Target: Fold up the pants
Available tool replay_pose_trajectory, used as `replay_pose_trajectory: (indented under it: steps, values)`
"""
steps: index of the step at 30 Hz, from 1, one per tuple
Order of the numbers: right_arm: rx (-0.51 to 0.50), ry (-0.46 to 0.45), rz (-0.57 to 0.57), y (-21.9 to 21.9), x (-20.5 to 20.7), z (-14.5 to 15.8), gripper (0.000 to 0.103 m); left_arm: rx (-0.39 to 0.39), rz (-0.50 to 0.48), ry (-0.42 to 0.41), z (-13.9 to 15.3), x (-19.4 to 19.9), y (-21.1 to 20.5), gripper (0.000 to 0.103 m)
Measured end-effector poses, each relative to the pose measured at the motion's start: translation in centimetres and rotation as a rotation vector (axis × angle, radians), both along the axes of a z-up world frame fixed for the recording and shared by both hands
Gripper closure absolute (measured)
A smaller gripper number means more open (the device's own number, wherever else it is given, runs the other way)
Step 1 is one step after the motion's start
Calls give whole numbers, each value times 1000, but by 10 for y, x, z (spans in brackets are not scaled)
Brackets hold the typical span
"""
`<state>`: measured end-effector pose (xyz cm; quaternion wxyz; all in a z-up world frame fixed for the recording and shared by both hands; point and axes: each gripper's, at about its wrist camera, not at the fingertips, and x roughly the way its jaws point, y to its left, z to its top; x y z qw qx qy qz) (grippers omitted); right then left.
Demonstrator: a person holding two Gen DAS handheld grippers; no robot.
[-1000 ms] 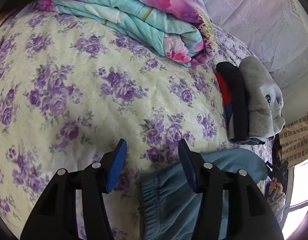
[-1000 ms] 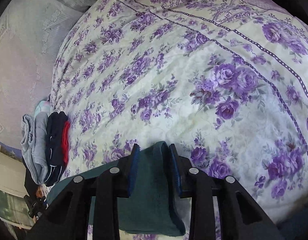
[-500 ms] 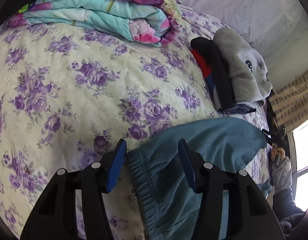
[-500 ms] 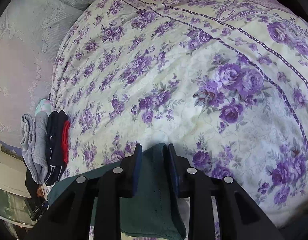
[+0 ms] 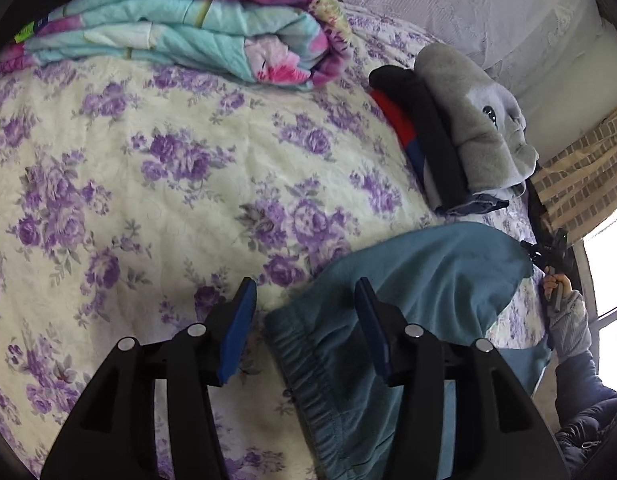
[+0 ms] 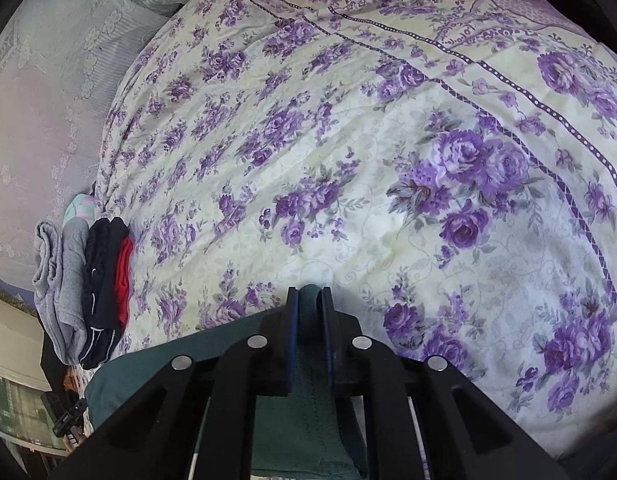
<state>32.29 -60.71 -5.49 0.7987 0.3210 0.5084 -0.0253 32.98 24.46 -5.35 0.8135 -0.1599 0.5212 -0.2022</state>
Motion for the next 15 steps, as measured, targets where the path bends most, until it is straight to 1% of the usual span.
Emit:
replay_pose_trajectory:
  steps: [4,5,6,7,10,12,15]
  values:
    - [5,-3,-3,0,-1,-1,92,-132,18,20,-16,0,17,53]
    - [3,-3,-3,0,-1,-1,93,-143,26,18,-18,1,19,57]
    - [-1,-3,-2,0,-1,-1,93,-136,27,10,-18,0,18,74]
    - [-7,-4,-2,0,-1,0,93,-143,17,8,-17,0,16,84]
    - [-16,-12,-8,1,-1,3,94,-111,0,-29,-12,-4,6,89]
    - [-14,-17,-22,0,-1,6,94,-111,15,-62,-4,-8,4,90]
    - [-17,-41,-31,2,-1,16,94,-141,62,-122,13,-16,13,90]
